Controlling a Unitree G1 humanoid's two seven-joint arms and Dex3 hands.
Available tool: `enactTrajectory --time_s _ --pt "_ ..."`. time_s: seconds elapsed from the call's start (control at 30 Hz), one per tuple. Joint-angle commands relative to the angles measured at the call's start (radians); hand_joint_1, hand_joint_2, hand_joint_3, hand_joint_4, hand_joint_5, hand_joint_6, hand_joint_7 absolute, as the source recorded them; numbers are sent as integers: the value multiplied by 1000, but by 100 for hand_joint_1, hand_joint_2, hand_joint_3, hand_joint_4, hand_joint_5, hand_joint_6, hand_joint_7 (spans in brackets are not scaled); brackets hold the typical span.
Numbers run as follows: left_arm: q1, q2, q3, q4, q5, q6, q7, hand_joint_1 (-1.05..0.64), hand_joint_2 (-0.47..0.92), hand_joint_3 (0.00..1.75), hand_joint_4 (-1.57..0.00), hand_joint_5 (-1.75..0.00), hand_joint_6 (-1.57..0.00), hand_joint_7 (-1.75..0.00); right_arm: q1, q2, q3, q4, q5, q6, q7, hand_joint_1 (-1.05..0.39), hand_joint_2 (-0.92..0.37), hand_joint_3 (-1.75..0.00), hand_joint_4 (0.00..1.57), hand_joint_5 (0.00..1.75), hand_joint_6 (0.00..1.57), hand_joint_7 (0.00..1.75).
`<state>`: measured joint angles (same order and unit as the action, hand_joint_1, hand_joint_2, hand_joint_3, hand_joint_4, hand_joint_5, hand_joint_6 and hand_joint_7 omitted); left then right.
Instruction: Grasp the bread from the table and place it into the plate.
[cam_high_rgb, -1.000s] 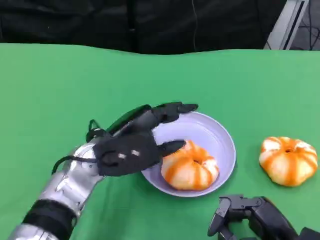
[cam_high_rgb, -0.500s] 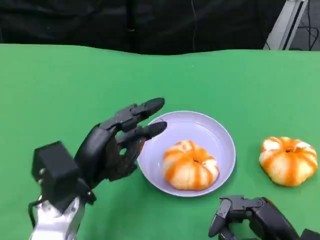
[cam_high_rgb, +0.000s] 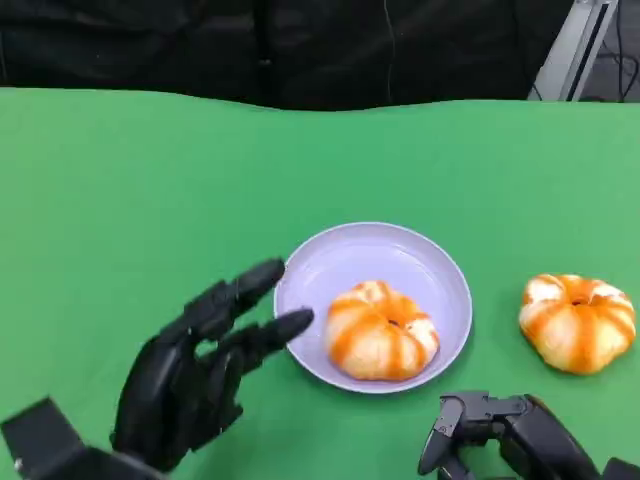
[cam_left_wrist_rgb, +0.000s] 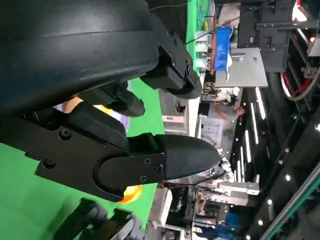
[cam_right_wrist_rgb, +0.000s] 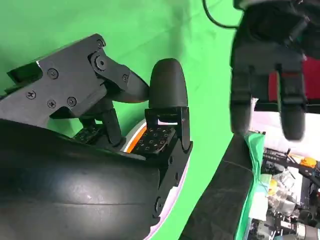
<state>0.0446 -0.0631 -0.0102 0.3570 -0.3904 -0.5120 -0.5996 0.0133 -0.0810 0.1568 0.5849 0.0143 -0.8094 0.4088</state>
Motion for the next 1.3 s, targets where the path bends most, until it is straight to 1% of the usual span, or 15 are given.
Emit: enactTrajectory --time_s 0.03,0.5,0.53,0.6,0.67,0.77,0.8,0.87,1.0,1.03,1.13,1.17,1.2,1.27,1.3 --pt "32 -17 3 50 10 -66 -34 -83 92 56 -72 -2 -57 -2 6 -17 -9 1 9 -1 5 -13 -60 -99 84 148 89 114" --pt "-28 -39 24 216 48 -193 -50 -66 92 45 -74 -1 -57 -1 8 -12 -6 -5 3 -2 0 -12 -62 -96 84 149 88 113" --pt "-31 -36 29 221 54 -199 -43 -35 92 35 -77 -2 -59 -1 8 -10 -5 -5 6 -1 2 -13 -62 -96 84 149 88 113" --pt "-33 -31 35 224 73 -202 -21 -5 92 33 -80 -2 -64 -2 9 -9 -4 -11 8 7 2 -14 -61 -96 84 150 88 113" --pt "-33 -31 38 225 82 -204 -14 2 92 34 -81 -2 -66 -3 10 -8 -4 -14 8 10 2 -15 -61 -97 84 150 89 113" --pt "-36 -29 44 233 115 -220 13 5 92 34 -81 -2 -67 -3 11 -10 -5 -15 7 10 1 -15 -61 -97 84 150 89 112" --pt "-38 -26 47 240 144 -238 39 3 92 43 -91 -3 -84 -5 12 -11 -6 -16 7 10 0 -14 -61 -98 84 150 89 112" --pt "-42 -21 50 257 188 -264 79 2 92 48 -99 -4 -98 -6 10 -13 -7 -10 10 5 4 -13 -61 -98 84 149 89 112" --pt "-48 -15 46 280 223 -292 111 2 92 50 -104 -4 -104 -6 9 -14 -7 -8 11 4 7 -13 -60 -99 84 149 89 112" --pt "-50 -11 46 292 239 -312 123 0 92 51 -115 -8 -114 -8 9 -13 -7 -8 13 4 8 -14 -60 -99 84 149 89 112" --pt "-59 -9 43 323 254 -351 138 -1 92 53 -130 -14 -128 -11 9 -13 -7 -9 12 5 8 -14 -59 -100 84 149 89 113" --pt "-62 -11 41 332 252 -359 138 -2 85 64 -129 -39 -131 -24 9 -13 -7 -10 10 6 6 -14 -60 -99 84 149 89 113" --pt "-64 -12 40 339 251 -366 139 -2 77 78 -114 -82 -123 -54 10 -13 -7 -11 9 6 4 -13 -60 -99 84 149 89 113" --pt "-63 -14 36 347 267 -368 159 -3 66 95 -104 -119 -112 -90 12 -13 -7 -13 8 4 3 -13 -60 -99 84 148 89 113" --pt "-61 -14 32 349 272 -362 165 -3 62 102 -102 -129 -108 -101 13 -14 -7 -15 9 5 4 -13 -60 -99 84 148 89 113"
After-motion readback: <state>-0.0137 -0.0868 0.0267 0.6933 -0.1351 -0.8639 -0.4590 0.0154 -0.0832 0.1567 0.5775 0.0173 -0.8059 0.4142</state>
